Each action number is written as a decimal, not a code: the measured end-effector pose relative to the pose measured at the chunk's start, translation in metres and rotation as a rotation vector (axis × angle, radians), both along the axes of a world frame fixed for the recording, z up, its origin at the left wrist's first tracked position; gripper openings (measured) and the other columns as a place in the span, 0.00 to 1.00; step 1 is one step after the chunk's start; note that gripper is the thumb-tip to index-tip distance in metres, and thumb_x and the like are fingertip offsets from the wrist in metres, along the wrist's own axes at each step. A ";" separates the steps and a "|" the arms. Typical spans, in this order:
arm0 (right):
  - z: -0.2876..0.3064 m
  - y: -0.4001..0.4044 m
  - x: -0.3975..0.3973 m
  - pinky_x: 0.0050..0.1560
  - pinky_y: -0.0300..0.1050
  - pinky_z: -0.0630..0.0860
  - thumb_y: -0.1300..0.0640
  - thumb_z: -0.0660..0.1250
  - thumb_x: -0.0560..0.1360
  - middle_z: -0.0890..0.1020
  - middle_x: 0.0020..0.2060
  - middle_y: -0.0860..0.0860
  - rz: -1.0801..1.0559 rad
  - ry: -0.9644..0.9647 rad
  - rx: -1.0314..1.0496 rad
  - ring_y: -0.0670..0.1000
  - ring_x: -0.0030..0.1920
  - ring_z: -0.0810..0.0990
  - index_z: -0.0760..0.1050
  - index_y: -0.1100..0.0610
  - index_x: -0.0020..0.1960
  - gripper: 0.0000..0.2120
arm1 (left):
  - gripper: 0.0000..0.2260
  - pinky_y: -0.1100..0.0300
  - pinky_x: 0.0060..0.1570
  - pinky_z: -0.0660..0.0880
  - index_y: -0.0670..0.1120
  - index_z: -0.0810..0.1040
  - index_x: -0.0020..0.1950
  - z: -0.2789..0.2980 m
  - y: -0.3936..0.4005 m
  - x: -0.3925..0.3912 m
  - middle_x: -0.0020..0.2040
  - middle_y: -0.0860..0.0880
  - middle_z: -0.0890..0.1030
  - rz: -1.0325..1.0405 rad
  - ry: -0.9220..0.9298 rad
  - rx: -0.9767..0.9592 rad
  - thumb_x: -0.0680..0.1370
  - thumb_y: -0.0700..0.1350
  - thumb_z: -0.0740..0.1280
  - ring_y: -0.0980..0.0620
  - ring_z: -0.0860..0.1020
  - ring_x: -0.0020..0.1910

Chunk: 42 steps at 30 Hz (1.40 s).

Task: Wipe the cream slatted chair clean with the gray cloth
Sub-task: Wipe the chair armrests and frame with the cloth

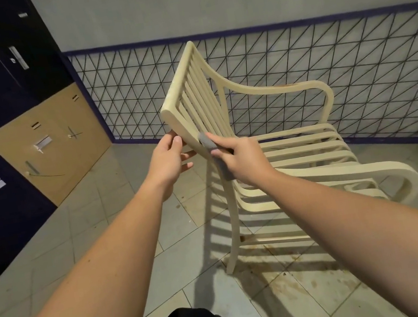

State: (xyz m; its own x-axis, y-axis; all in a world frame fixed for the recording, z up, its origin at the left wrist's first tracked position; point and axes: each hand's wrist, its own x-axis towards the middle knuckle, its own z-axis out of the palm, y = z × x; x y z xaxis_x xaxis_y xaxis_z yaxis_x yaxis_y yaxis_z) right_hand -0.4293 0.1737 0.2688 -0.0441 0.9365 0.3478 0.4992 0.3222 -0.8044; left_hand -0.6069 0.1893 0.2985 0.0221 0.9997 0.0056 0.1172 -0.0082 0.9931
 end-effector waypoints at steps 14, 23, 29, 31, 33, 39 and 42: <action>0.019 -0.009 0.056 0.37 0.44 0.80 0.58 0.58 0.84 0.85 0.43 0.54 0.174 0.681 -0.521 0.51 0.39 0.83 0.79 0.59 0.56 0.12 | 0.12 0.51 0.57 0.80 0.49 0.76 0.63 0.008 0.009 0.002 0.57 0.47 0.83 0.042 -0.027 0.011 0.87 0.48 0.55 0.47 0.82 0.56; 0.026 -0.011 -0.019 0.66 0.37 0.72 0.61 0.71 0.76 0.82 0.60 0.45 0.094 0.202 -0.063 0.39 0.60 0.79 0.79 0.48 0.65 0.19 | 0.14 0.50 0.53 0.82 0.42 0.79 0.61 0.008 -0.005 0.013 0.55 0.43 0.84 0.084 -0.034 0.005 0.86 0.46 0.56 0.45 0.83 0.53; 0.035 -0.005 0.007 0.58 0.29 0.75 0.63 0.72 0.75 0.85 0.51 0.43 -0.090 0.149 -0.071 0.40 0.53 0.82 0.84 0.48 0.57 0.15 | 0.13 0.54 0.49 0.83 0.43 0.79 0.59 0.011 -0.006 0.011 0.57 0.46 0.83 0.081 0.030 0.012 0.86 0.47 0.56 0.52 0.83 0.51; 0.061 0.005 -0.005 0.60 0.32 0.74 0.63 0.71 0.75 0.85 0.52 0.43 -0.103 0.159 0.056 0.40 0.54 0.82 0.84 0.49 0.57 0.14 | 0.13 0.53 0.49 0.83 0.44 0.79 0.55 0.011 -0.007 0.011 0.56 0.45 0.83 0.080 0.031 0.018 0.86 0.47 0.57 0.50 0.83 0.53; 0.079 0.011 -0.028 0.60 0.28 0.71 0.64 0.69 0.76 0.85 0.54 0.44 -0.026 0.127 0.141 0.42 0.56 0.80 0.83 0.50 0.59 0.15 | 0.12 0.51 0.50 0.82 0.45 0.79 0.55 0.011 -0.007 0.011 0.56 0.45 0.84 0.065 0.030 0.015 0.86 0.46 0.57 0.51 0.83 0.50; 0.060 0.011 -0.049 0.59 0.36 0.67 0.70 0.67 0.75 0.80 0.64 0.48 0.099 -0.276 0.462 0.51 0.52 0.71 0.81 0.54 0.63 0.21 | 0.13 0.51 0.56 0.79 0.53 0.77 0.63 0.014 -0.012 -0.016 0.57 0.52 0.83 -0.058 0.199 0.019 0.85 0.41 0.57 0.55 0.81 0.55; 0.058 0.013 -0.023 0.57 0.45 0.76 0.68 0.66 0.76 0.84 0.56 0.44 -0.005 -0.168 0.464 0.52 0.52 0.78 0.84 0.53 0.57 0.16 | 0.14 0.55 0.52 0.77 0.51 0.77 0.68 0.007 -0.012 -0.036 0.59 0.54 0.83 -0.020 0.219 0.004 0.85 0.43 0.59 0.53 0.81 0.57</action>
State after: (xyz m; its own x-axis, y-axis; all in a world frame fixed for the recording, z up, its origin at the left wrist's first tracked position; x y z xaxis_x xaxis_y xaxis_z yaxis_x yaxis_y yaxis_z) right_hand -0.4526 0.1868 0.3268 -0.1316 0.6851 0.7164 0.6121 0.6246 -0.4849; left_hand -0.6429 0.1773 0.3057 0.0433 0.9991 0.0027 0.3295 -0.0168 0.9440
